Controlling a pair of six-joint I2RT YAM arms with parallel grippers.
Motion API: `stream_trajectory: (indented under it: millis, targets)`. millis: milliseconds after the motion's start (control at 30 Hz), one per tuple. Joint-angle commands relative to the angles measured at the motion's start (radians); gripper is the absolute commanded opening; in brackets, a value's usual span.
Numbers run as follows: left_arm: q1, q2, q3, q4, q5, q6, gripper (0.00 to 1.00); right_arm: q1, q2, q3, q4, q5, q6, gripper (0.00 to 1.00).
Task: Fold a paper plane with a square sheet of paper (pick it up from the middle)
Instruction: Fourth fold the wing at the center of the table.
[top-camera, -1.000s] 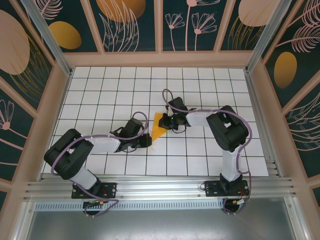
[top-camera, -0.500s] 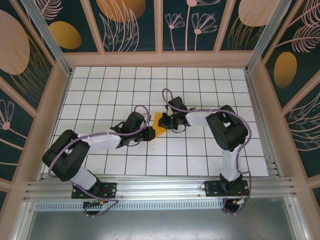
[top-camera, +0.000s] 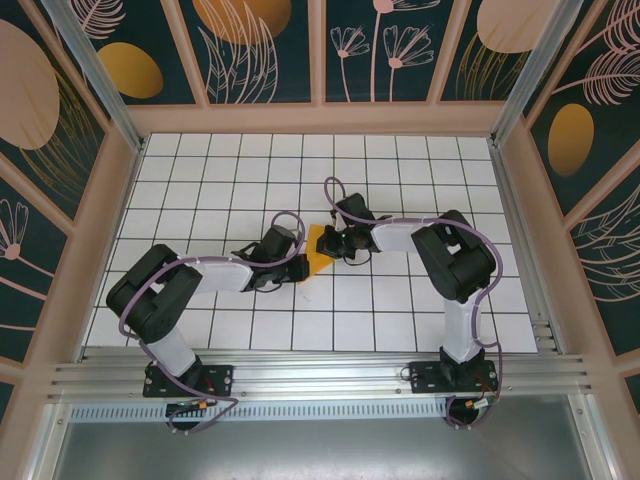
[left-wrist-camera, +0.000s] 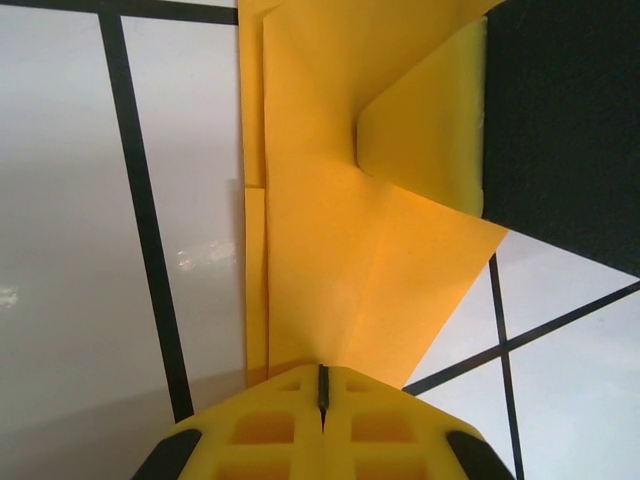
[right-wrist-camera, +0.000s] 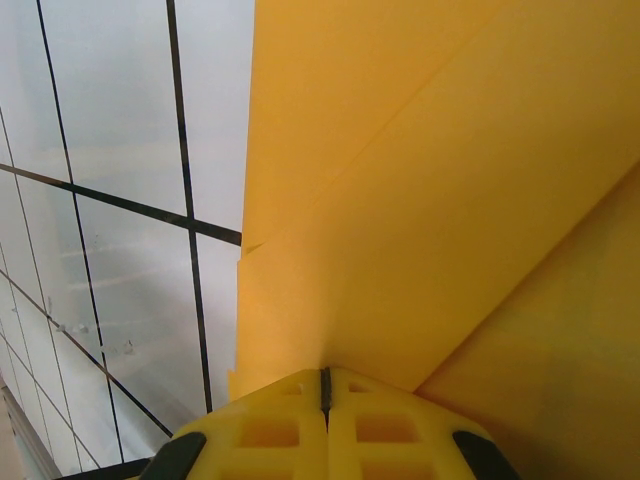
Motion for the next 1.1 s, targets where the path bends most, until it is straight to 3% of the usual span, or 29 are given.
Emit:
stream_trajectory:
  millis: [0,367,533,667,833,1067]
  targets:
    - [-0.005,0.011,-0.046,-0.022,0.054,0.015,0.02,-0.001,0.119,-0.06,-0.156,0.161,0.009,0.02]
    - [-0.019,-0.126,-0.166,-0.095,0.144,0.017,0.03,-0.004,0.123,-0.057,-0.155,0.158,0.024,0.02]
    - [-0.02,-0.214,-0.149,-0.073,0.082,-0.011,0.03,-0.005,0.096,-0.056,-0.157,0.158,0.012,0.02]
    - [-0.017,-0.27,-0.15,0.088,0.005,-0.089,0.05,-0.005,0.07,-0.038,-0.163,0.149,-0.005,0.02]
    - [-0.011,-0.183,-0.106,0.21,-0.008,-0.124,0.05,-0.006,0.076,-0.021,-0.162,0.137,-0.009,0.02]
    - [0.003,0.006,-0.005,0.23,0.05,-0.101,0.04,-0.007,0.078,-0.031,-0.151,0.128,-0.007,0.02]
